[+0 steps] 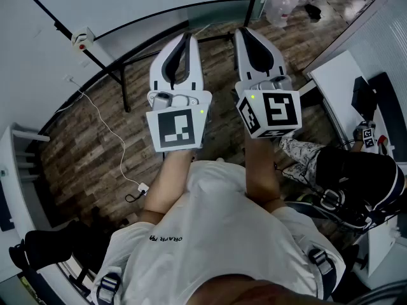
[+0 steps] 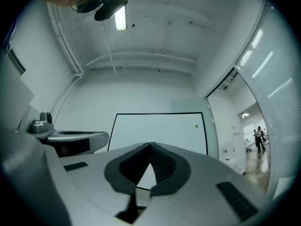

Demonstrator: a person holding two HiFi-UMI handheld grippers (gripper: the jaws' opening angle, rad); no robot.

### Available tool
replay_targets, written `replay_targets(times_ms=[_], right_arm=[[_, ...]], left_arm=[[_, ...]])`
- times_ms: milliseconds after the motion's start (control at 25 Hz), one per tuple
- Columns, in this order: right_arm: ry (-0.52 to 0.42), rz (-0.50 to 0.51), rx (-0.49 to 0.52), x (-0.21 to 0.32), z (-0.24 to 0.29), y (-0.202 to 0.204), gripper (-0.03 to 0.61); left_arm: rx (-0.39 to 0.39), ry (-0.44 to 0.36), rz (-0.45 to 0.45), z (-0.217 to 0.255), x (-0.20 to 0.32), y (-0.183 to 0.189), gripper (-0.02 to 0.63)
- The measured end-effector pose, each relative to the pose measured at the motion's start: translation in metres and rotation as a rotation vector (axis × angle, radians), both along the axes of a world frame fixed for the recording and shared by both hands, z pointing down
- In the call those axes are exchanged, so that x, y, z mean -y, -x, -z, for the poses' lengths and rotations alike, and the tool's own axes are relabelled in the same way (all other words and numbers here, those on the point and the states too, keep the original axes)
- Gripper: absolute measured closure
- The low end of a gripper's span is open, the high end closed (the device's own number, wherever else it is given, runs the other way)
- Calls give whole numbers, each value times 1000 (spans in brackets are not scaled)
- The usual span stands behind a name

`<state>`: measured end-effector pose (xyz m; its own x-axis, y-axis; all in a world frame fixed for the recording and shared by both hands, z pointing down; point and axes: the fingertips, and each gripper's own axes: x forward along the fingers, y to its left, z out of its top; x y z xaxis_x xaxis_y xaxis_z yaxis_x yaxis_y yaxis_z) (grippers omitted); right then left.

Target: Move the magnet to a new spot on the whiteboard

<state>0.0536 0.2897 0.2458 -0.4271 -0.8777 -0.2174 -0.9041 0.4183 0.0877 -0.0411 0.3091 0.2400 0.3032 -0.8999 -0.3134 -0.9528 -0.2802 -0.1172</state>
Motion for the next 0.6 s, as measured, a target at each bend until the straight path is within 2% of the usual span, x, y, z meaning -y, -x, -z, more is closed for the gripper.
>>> replay_targets(times_ms=[120,360,600], right_arm=[[-12,3,7,-2,3,-5,565],[-18,2,18,2,-3,-19,565],[20,27,27,11,-18,-39,565]], left_arm=[[37,-6,30,3,-4,-5,611],[-35,28,-15,-7,8,-18,611],[-49,41,-4,-16,18,-38,611]])
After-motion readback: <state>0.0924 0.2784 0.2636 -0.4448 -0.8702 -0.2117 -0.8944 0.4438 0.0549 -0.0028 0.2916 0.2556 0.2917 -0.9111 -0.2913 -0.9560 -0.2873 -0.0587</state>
